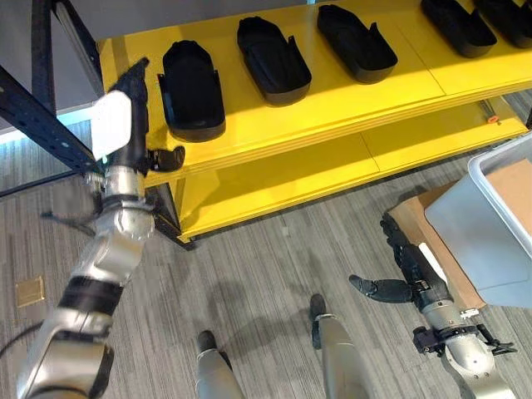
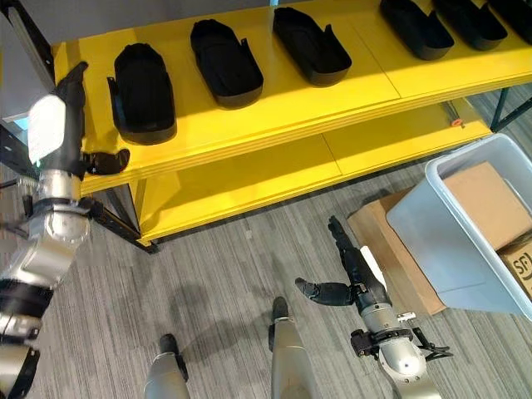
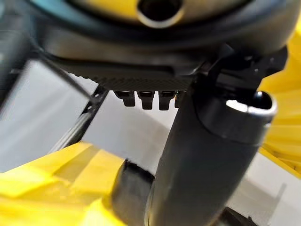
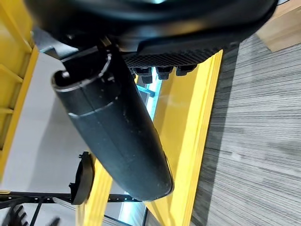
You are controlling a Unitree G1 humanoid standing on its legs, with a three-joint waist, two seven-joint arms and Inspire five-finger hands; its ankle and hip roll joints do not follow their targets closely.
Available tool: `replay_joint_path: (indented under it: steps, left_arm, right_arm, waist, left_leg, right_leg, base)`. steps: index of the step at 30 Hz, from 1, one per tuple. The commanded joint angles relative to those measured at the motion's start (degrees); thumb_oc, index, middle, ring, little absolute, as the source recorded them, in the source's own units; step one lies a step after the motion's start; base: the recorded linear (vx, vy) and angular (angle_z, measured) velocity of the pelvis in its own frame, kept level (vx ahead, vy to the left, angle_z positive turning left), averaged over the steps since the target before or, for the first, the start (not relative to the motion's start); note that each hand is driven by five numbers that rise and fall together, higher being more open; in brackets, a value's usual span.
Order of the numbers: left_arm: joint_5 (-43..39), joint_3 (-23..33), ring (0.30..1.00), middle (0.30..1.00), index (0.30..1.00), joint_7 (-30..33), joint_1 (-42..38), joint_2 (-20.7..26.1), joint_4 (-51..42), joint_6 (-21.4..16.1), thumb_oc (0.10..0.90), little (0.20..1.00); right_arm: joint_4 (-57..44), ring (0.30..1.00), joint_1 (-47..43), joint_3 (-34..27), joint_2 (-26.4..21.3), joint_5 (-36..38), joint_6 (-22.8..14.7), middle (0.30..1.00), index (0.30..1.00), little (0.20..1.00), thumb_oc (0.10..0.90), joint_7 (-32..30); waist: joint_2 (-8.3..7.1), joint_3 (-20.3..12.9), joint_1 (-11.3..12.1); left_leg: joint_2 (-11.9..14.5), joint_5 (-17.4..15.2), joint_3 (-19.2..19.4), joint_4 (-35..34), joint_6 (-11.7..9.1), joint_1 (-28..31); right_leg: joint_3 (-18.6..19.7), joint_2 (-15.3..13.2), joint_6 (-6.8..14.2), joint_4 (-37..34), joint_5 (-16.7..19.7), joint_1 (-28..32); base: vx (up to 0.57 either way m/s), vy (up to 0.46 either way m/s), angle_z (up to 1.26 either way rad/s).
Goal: Move parts from the plastic box to the shelf.
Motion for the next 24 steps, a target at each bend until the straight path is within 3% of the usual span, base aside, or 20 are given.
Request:
replay_joint_path:
  steps: [1,5,12,24]
  left_arm:
    - [4.8,2.0,1.0,1.0,1.0,3.3,-3.3,0.7,-5.7,-5.0,0.9,1.0]
    - [7.8,2.0,1.0,1.0,1.0,2.1,3.4,-1.5,-11.7,-6.8,0.9,1.0]
    - [8.5,0.1,1.0,1.0,1.0,0.4,7.2,-3.2,-12.6,-7.4,0.9,1.0]
    - [10.6,-8.1,1.0,1.0,1.0,1.5,0.1,-6.7,-0.4,-4.8,0.9,1.0]
  right_arm:
    - [-3.7,1.0,-1.9,-3.4,-0.6,-0.5,-4.1,1.0,1.0,1.0,0.9,-2.4]
    - [-3.2,1.0,-3.1,-1.9,-0.4,-1.0,-4.2,1.0,1.0,1.0,0.9,-2.7]
    - [-3.1,1.0,-3.8,-1.1,-0.4,-1.1,-4.3,1.0,1.0,1.0,0.9,-3.6]
    - [-2.6,1.0,-4.0,0.1,-1.2,-2.0,-4.5,1.0,1.0,1.0,0.9,-5.6]
  waist:
    - [0.2,-4.0,-0.7]
    - [0.24,-2.9,0.3]
    - [0.29,-2.1,0.9]
    - [0.43,-2.6,0.1]
  left_leg:
    - [-0.7,4.6,0.0,-0.8,3.4,-2.2]
    - [-1.1,4.8,-0.1,-1.2,3.4,-0.4]
    - [-1.5,5.5,-0.6,-1.9,3.4,0.5]
    - [-1.3,6.6,-0.7,-2.4,3.6,-0.9]
  right_leg:
    - [0.7,-1.4,0.4,-1.2,1.6,4.9]
    - [0.2,-2.3,0.4,-0.9,1.2,7.2]
    - [-0.8,-2.5,0.4,-1.0,1.1,8.4]
    - [-1.0,-2.1,0.5,-0.4,1.5,6.4]
  base:
    - [-0.01,0.005,0.05]
    - [-0.01,0.004,0.09]
    - [-0.02,-0.004,0.08]
    - [-0.03,0.0,0.01]
